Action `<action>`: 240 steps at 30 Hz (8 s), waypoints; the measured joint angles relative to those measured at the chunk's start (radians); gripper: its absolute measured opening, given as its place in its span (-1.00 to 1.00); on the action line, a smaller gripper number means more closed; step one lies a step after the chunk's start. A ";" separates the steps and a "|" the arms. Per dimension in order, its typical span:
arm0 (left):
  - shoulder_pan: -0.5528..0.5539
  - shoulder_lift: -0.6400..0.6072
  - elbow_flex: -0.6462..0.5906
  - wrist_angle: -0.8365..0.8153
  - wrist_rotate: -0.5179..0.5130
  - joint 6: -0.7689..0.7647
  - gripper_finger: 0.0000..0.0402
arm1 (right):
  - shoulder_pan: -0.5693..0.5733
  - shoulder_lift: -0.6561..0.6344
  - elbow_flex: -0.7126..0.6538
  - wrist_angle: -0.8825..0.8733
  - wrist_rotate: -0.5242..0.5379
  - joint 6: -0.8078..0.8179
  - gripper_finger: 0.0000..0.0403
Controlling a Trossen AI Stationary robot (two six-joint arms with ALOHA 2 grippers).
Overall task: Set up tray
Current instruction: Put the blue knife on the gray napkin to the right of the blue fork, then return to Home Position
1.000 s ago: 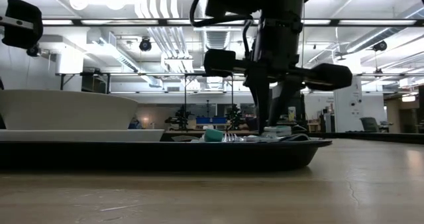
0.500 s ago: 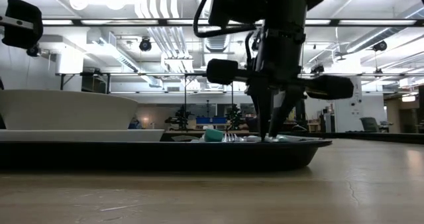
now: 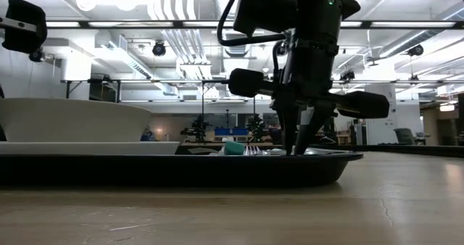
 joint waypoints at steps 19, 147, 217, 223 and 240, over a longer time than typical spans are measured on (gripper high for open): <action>0.000 0.000 0.000 0.000 0.000 0.000 -0.61 | -0.001 0.003 0.014 -0.008 0.004 -0.022 -0.61; 0.000 0.003 0.000 -0.001 0.000 0.000 -0.61 | -0.025 -1.805 -1.312 1.162 -0.207 -2.208 -0.58; 0.000 0.003 0.000 0.000 0.000 0.000 -0.61 | -0.027 -1.789 -1.311 0.727 0.023 -2.298 -0.62; 0.000 0.003 0.000 0.000 0.000 0.000 -0.61 | -0.027 -1.789 -1.311 0.727 0.023 -2.298 -0.59; 0.000 0.003 0.000 0.000 0.000 0.000 -0.61 | -0.027 -1.789 -1.311 0.727 0.023 -2.298 -0.63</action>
